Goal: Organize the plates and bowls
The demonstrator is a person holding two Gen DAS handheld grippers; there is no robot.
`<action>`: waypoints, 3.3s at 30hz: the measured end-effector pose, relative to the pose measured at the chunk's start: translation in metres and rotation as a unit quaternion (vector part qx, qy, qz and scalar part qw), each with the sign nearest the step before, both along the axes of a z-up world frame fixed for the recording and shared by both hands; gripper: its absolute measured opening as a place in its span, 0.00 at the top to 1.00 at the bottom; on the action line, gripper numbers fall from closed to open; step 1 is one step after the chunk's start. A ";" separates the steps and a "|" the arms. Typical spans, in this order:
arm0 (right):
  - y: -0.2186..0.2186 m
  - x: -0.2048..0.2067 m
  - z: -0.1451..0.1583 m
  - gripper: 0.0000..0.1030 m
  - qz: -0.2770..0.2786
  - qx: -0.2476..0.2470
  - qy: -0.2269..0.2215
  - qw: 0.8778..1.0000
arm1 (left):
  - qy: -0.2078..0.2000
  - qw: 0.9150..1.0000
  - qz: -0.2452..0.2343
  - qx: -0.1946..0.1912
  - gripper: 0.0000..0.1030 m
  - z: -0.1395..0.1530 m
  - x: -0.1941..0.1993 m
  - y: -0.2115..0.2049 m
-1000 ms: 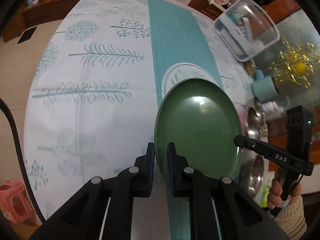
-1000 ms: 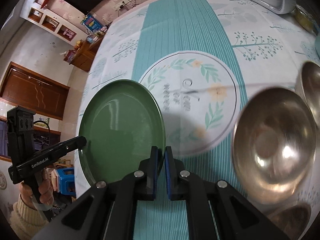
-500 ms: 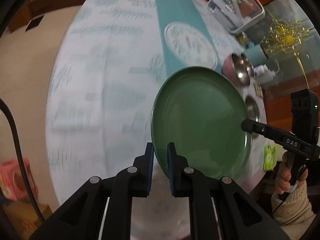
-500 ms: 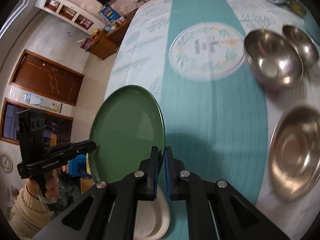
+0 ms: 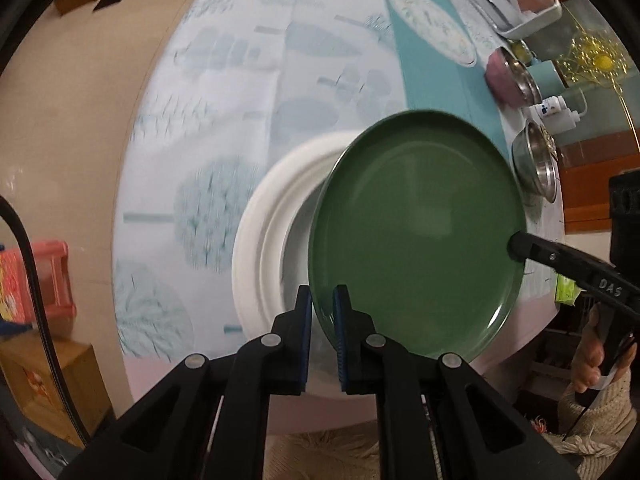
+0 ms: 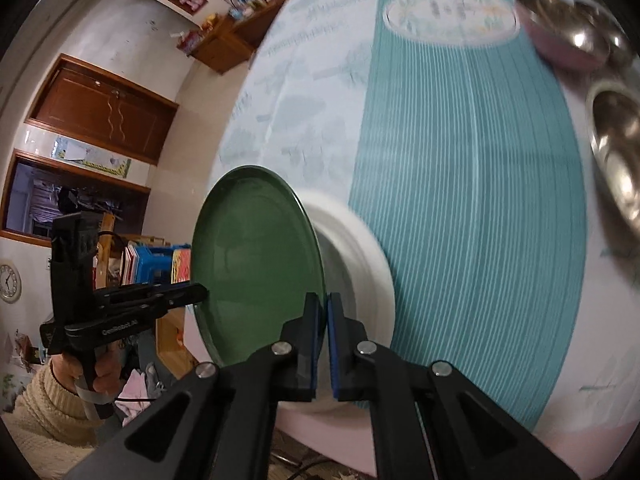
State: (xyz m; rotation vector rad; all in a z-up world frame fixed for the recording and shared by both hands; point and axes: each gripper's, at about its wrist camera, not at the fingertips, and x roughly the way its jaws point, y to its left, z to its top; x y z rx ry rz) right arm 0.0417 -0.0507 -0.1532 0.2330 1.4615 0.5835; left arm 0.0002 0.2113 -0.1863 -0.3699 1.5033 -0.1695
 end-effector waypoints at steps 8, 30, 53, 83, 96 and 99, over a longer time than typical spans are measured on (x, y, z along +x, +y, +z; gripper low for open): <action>0.009 -0.016 -0.029 0.96 0.021 -0.026 0.025 0.999 | 0.013 1.000 -0.002 0.018 0.92 -0.015 -0.021 0.005; 0.032 -0.022 -0.031 0.92 0.069 -0.140 -0.030 0.987 | 0.013 0.998 -0.021 0.058 0.92 -0.023 0.000 -0.020; 0.063 -0.026 -0.041 0.87 0.118 -0.200 -0.061 0.971 | 0.013 0.998 -0.013 0.053 0.74 -0.015 0.004 -0.016; -0.011 -0.059 0.066 0.86 0.012 -0.218 -0.151 0.964 | -0.184 0.976 -0.073 0.092 0.38 0.112 -0.019 -0.063; -0.092 -0.121 0.125 0.71 -0.117 -0.228 -0.195 0.947 | -0.295 0.948 -0.117 0.016 0.20 0.177 -0.030 -0.158; -0.109 -0.125 0.130 0.71 -0.129 -0.224 -0.200 0.945 | -0.296 0.948 -0.119 0.012 0.20 0.181 -0.028 -0.176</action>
